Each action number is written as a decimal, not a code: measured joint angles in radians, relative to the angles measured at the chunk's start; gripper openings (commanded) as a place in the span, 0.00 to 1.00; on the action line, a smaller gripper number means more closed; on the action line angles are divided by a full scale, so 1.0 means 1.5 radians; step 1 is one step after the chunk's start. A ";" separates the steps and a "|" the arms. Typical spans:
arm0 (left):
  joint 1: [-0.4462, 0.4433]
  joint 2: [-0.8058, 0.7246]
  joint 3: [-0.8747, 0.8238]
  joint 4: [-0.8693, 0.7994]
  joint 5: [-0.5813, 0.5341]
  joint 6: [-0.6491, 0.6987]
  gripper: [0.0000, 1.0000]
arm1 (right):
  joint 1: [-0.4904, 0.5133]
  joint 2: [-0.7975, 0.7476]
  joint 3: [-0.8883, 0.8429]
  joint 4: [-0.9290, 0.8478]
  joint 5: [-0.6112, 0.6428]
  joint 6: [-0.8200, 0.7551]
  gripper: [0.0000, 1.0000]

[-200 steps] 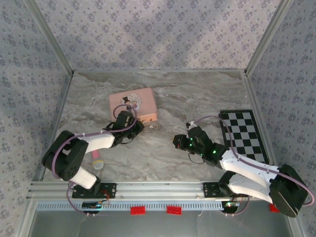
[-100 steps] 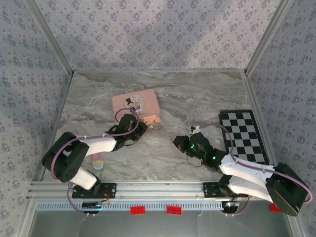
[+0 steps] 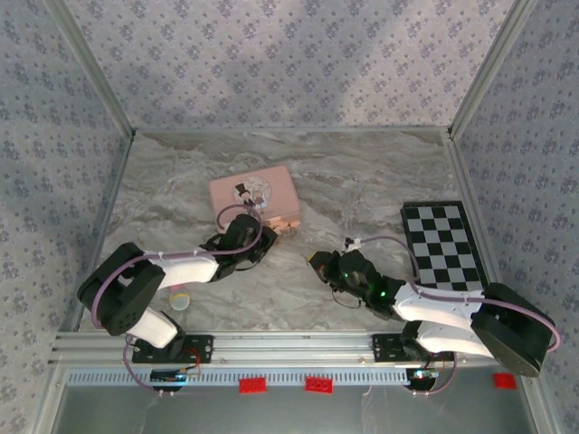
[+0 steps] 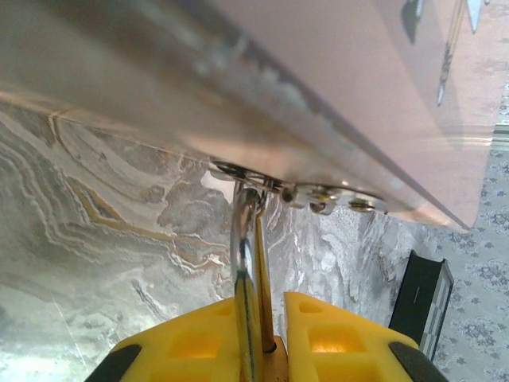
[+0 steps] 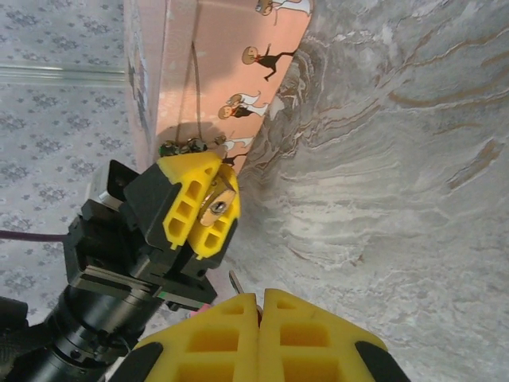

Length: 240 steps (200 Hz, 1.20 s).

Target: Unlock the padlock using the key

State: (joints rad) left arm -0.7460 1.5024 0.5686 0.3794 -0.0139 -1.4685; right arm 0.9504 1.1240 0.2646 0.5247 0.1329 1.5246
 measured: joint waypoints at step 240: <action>-0.082 0.028 0.006 0.061 -0.041 -0.052 0.00 | 0.054 0.116 -0.015 0.146 0.097 0.197 0.00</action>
State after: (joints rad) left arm -0.8696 1.5452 0.5774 0.4702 -0.0757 -1.5459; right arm 1.0321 1.2984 0.2417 0.7441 0.2783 1.8206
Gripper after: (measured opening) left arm 0.155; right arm 0.051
